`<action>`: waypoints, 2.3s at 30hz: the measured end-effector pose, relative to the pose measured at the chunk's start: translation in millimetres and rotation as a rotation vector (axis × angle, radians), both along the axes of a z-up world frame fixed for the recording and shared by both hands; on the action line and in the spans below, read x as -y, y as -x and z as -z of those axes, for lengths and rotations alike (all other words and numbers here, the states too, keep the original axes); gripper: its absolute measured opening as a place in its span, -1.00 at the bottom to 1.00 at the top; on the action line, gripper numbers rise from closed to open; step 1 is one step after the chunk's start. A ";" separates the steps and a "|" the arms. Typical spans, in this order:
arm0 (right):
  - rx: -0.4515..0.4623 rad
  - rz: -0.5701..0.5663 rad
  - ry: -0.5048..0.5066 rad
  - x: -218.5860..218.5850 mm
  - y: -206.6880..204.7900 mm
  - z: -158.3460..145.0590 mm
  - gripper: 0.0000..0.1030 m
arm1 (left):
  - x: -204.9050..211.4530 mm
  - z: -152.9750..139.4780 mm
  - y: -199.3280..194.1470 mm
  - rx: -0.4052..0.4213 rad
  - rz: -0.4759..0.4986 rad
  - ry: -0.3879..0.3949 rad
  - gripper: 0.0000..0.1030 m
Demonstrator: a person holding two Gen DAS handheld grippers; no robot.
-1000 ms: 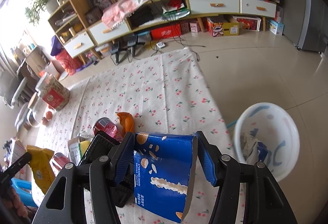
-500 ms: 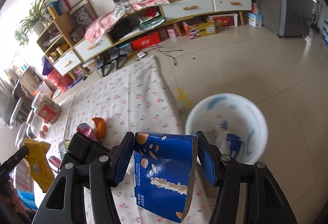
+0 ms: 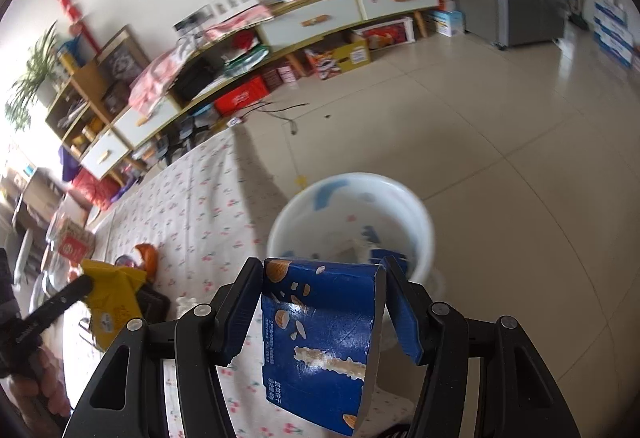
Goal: Collect trash
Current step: 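Carry both items to the bucket and open the left gripper over it while the right carries the box, then release the blue tissue box into the bucket with the right gripper while the left returns to the table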
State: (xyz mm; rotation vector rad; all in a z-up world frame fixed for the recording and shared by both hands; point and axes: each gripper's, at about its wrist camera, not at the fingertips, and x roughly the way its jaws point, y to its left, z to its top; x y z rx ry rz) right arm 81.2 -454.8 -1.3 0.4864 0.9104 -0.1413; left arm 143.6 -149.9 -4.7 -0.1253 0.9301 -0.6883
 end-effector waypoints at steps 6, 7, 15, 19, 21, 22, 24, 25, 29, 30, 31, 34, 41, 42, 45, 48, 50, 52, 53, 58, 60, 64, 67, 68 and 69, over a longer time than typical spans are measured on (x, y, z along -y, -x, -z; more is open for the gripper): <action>-0.011 0.072 -0.017 31.6 18.8 8.0 0.19 | 49.3 14.0 -4.9 -0.015 0.064 -0.004 -0.95; -0.015 0.081 -0.021 36.0 21.3 10.0 0.19 | 58.6 16.4 -6.8 -0.018 0.075 -0.005 -0.95; -0.031 0.136 -0.037 58.0 30.1 19.3 0.19 | 111.6 30.6 -27.8 -0.017 0.085 0.000 -0.95; -0.040 0.149 -0.045 60.8 27.4 22.5 0.19 | 126.6 28.8 -34.3 0.012 0.064 0.025 -0.95; -0.043 0.152 -0.045 60.2 26.1 23.9 0.19 | 132.5 30.0 -38.1 0.032 0.041 0.017 -0.95; -0.045 0.154 -0.044 60.0 25.0 24.5 0.19 | 133.9 32.4 -39.5 0.036 0.029 0.013 -0.95; -0.048 0.158 -0.041 59.6 22.1 24.9 0.19 | 134.9 36.2 -44.8 0.043 -0.001 0.004 -0.95; -0.050 0.159 -0.039 59.5 21.6 24.8 0.19 | 133.6 39.1 -46.5 0.039 -0.016 0.003 -0.95; -0.058 0.163 -0.032 60.6 18.6 26.3 0.19 | 132.4 46.6 -52.1 0.025 -0.034 -0.025 -0.95; -0.060 0.163 -0.031 60.3 19.2 26.9 0.19 | 131.1 46.9 -51.3 0.025 -0.032 -0.032 -0.95; -0.063 0.163 -0.029 60.4 18.7 27.4 0.19 | 131.3 47.3 -52.8 0.023 -0.028 -0.039 -0.88; -0.069 0.163 -0.024 60.5 16.3 27.9 0.19 | 126.2 45.9 -53.6 0.023 -0.028 -0.059 -0.18; -0.076 0.149 -0.002 53.9 3.4 26.3 0.19 | 96.6 38.7 -46.2 0.023 -0.036 -0.101 0.35; -0.079 0.146 0.002 52.3 -0.6 26.8 0.19 | 92.5 37.0 -44.4 0.031 -0.036 -0.112 0.36; -0.091 0.130 0.016 44.3 -14.6 30.3 0.19 | 76.4 30.4 -35.3 0.048 -0.042 -0.152 0.43; -0.102 0.107 0.026 34.9 -29.5 34.1 0.19 | 56.9 19.8 -25.3 0.061 -0.052 -0.178 0.50; -0.112 0.097 0.030 30.4 -39.9 37.4 0.19 | 42.6 13.8 -19.7 0.070 -0.056 -0.182 0.55; -0.126 0.092 0.030 25.9 -49.4 41.8 0.19 | 22.7 8.1 -15.2 0.078 -0.072 -0.179 0.60; -0.135 0.091 0.030 23.3 -54.3 44.9 0.19 | 15.4 5.9 -14.3 0.079 -0.080 -0.178 0.61; -0.159 0.079 0.067 8.9 -73.0 51.8 0.19 | -30.3 -4.0 -10.6 0.067 -0.124 -0.177 0.63; -0.164 0.078 0.087 3.9 -79.1 53.5 0.19 | -49.1 -7.4 -8.7 0.071 -0.145 -0.178 0.64; -0.172 0.087 0.118 -2.1 -88.8 56.1 0.19 | -77.7 -11.8 -2.6 0.075 -0.176 -0.175 0.65; -0.175 0.091 0.132 -5.8 -94.0 57.2 0.19 | -96.1 -13.0 1.7 0.075 -0.190 -0.175 0.65; -0.175 0.091 0.140 -7.3 -95.6 57.4 0.19 | -100.5 -13.5 2.5 0.075 -0.192 -0.176 0.65; -0.175 0.090 0.148 -9.5 -97.5 57.8 0.19 | -106.0 -13.8 3.1 0.075 -0.196 -0.178 0.65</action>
